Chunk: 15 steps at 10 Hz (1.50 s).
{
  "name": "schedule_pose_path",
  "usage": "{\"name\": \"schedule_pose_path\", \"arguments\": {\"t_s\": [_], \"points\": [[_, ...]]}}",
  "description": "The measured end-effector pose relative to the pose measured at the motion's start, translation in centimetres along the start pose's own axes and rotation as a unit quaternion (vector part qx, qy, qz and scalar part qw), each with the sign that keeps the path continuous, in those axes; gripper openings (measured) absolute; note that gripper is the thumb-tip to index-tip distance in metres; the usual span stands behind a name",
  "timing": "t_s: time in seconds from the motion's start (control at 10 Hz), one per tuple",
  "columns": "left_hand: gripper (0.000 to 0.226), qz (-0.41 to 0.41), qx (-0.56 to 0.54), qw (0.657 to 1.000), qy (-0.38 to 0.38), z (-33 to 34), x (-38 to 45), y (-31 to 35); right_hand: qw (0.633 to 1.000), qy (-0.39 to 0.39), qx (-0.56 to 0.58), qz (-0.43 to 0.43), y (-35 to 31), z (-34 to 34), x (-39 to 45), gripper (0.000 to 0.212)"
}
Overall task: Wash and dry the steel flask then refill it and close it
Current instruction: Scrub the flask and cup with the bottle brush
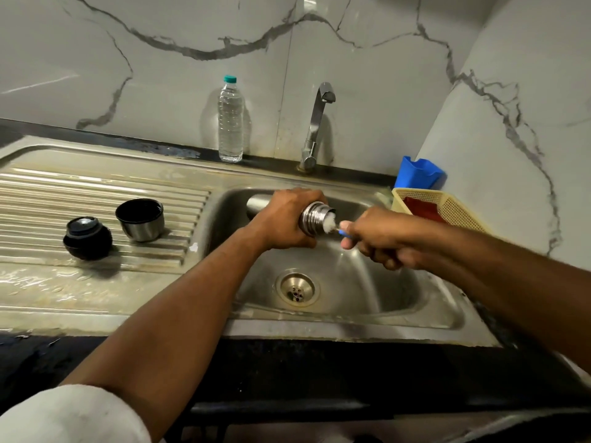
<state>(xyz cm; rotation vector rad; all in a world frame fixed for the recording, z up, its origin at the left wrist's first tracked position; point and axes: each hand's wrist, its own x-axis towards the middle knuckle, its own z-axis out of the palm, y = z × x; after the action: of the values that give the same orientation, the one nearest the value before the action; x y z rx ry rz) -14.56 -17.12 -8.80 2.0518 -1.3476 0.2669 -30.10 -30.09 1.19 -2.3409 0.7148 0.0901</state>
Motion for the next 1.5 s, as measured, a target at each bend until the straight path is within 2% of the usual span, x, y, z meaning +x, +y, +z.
{"name": "schedule_pose_path", "arguments": {"t_s": [0.1,0.2,0.3,0.4,0.5,0.6,0.7,0.8,0.9,1.0,1.1,1.2,1.3,1.4,1.5], "points": [[0.063,-0.024,-0.013,1.000,0.011,-0.1,-0.1,-0.1,0.894,0.148,-0.380,-0.186,1.3,-0.7,-1.2,0.027],[0.064,-0.029,-0.055,0.998,0.010,0.3,0.0,0.6,0.593,0.311,-0.663,-0.334,2.6,-0.6,-2.1,0.049],[0.064,-0.012,-0.047,0.999,-0.009,0.8,0.3,1.7,0.625,0.252,-0.664,-0.323,2.3,0.4,-2.1,0.020],[0.064,0.000,0.003,1.000,-0.027,0.9,0.1,1.7,0.874,0.133,-0.441,-0.157,1.2,1.6,-1.8,0.021],[0.063,0.004,0.021,1.000,0.001,0.4,0.0,1.2,1.000,0.000,-0.010,0.011,0.5,0.1,-0.1,0.039],[0.062,-0.022,0.032,0.999,0.013,0.2,0.1,0.8,0.985,0.042,-0.154,-0.068,1.0,0.1,-0.4,0.032],[0.064,-0.058,-0.031,0.998,0.001,0.5,0.0,0.4,0.672,0.258,-0.627,-0.298,2.0,0.8,-1.5,0.033],[0.066,-0.055,-0.032,0.998,-0.019,0.5,0.2,1.2,0.590,0.290,-0.670,-0.344,2.8,0.5,-1.0,0.051],[0.064,-0.029,0.013,0.999,-0.027,0.5,0.4,1.9,0.764,0.198,-0.568,-0.232,2.2,1.6,-1.5,0.025],[0.065,-0.006,0.063,0.998,-0.025,0.5,0.4,2.0,0.989,0.024,-0.144,-0.008,1.0,0.8,-0.1,0.033],[0.065,-0.040,0.040,0.998,-0.013,0.4,0.2,1.1,0.999,0.006,-0.045,0.022,1.1,-1.1,0.0,0.040],[0.065,-0.090,-0.005,0.996,-0.018,0.3,0.0,0.0,0.747,0.262,-0.559,-0.246,2.6,-0.4,-1.4,0.016],[0.066,-0.081,-0.036,0.996,-0.010,0.4,0.4,0.8,0.609,0.334,-0.650,-0.308,3.0,0.5,-1.8,0.019],[0.065,-0.057,-0.034,0.997,-0.033,1.0,0.5,1.6,0.715,0.237,-0.602,-0.265,2.8,2.1,-1.2,0.020],[0.063,-0.047,-0.003,0.997,-0.067,1.5,0.4,1.2,0.868,0.156,-0.438,-0.173,1.8,2.4,-0.7,0.017]]}}
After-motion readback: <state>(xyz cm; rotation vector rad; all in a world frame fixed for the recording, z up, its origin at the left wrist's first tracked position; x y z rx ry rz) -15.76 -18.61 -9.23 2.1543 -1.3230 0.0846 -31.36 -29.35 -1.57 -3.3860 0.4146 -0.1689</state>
